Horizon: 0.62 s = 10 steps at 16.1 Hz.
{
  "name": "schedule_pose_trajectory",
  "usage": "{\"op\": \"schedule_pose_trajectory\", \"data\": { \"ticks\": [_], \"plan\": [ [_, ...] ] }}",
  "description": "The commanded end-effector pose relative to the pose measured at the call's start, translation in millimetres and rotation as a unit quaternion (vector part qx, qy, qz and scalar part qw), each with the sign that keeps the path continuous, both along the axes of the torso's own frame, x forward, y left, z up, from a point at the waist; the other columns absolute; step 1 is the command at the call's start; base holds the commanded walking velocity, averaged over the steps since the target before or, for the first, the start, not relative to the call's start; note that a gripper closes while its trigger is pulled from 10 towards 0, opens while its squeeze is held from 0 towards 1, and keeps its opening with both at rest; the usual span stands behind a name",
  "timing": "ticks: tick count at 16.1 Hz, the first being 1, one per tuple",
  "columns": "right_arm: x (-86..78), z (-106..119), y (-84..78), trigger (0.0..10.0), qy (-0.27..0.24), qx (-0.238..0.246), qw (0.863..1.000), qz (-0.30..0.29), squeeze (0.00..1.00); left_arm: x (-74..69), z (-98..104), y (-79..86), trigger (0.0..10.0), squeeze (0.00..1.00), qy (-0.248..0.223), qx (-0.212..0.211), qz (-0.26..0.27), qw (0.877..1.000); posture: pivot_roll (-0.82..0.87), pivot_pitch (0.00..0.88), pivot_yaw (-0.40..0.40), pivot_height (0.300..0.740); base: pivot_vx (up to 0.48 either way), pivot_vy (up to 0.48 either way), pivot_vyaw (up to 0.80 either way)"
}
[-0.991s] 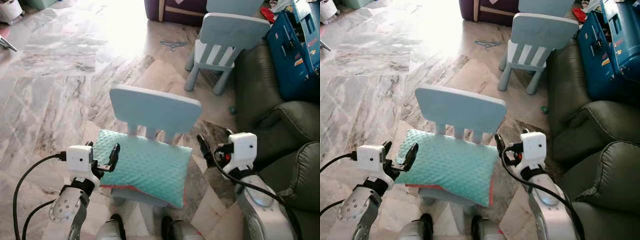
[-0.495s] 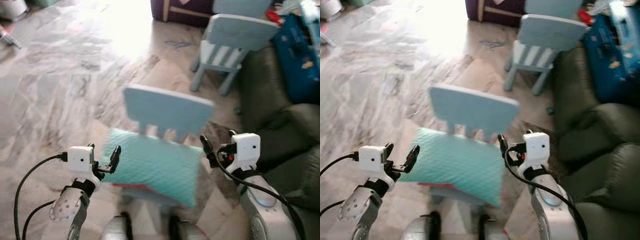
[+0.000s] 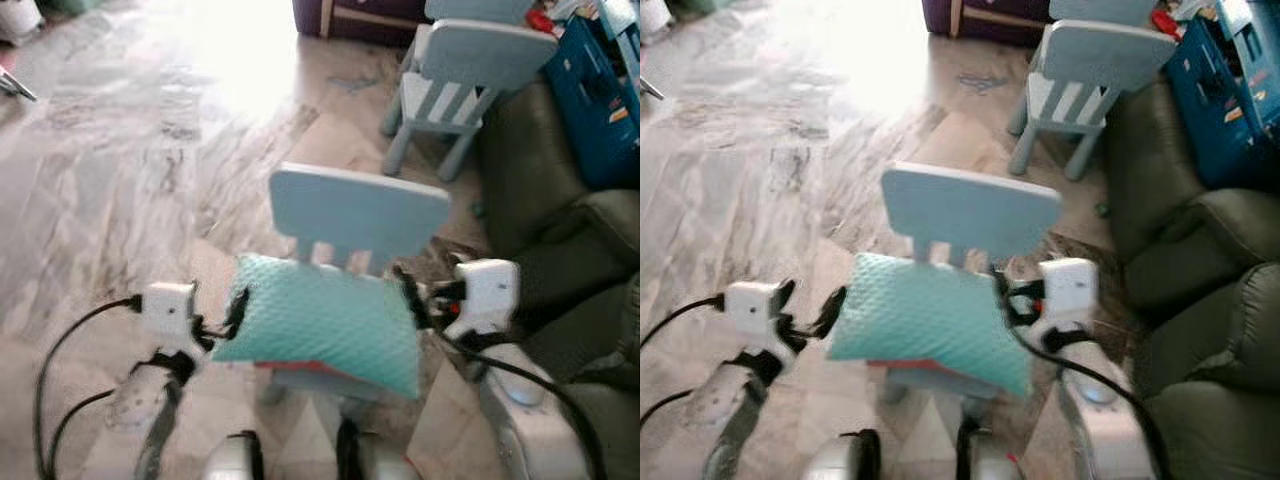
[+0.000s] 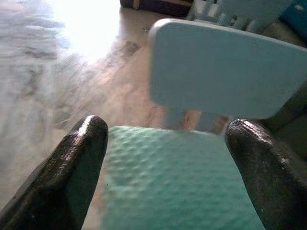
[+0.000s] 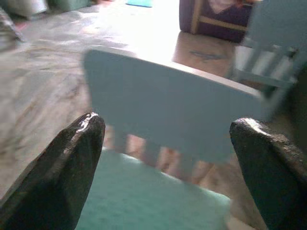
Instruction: Move the pillow to the sofa
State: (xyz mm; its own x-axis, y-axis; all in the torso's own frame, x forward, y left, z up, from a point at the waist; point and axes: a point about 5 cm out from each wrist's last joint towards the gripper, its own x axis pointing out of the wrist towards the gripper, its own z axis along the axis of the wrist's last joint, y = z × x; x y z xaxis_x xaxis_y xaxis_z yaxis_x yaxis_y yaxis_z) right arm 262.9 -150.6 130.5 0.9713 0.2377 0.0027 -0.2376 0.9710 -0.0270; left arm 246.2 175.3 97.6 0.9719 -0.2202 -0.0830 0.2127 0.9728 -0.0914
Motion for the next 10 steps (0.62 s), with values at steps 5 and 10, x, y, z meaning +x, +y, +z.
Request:
{"op": "schedule_pose_trajectory", "data": {
  "ticks": [5, 10],
  "plan": [
    [-0.4, -1, -4.5, 10.0, 0.002, -0.009, 1.0, -0.01, 0.0, -0.1, -4, -5.3, 10.0, 0.0, 0.014, -0.006, -0.011, 1.0, -0.02, 0.256, -0.059, 0.74, 0.0, 0.0, 0.0],
    [1.5, -1, -3.6, 10.0, 0.003, -0.013, 1.0, -0.009, 0.0, 8.5, -1, -4.5, 10.0, 0.0, 0.013, -0.007, -0.014, 1.0, -0.02, 0.255, -0.058, 0.74, 0.0, 0.0, 0.0]
  ]
}}
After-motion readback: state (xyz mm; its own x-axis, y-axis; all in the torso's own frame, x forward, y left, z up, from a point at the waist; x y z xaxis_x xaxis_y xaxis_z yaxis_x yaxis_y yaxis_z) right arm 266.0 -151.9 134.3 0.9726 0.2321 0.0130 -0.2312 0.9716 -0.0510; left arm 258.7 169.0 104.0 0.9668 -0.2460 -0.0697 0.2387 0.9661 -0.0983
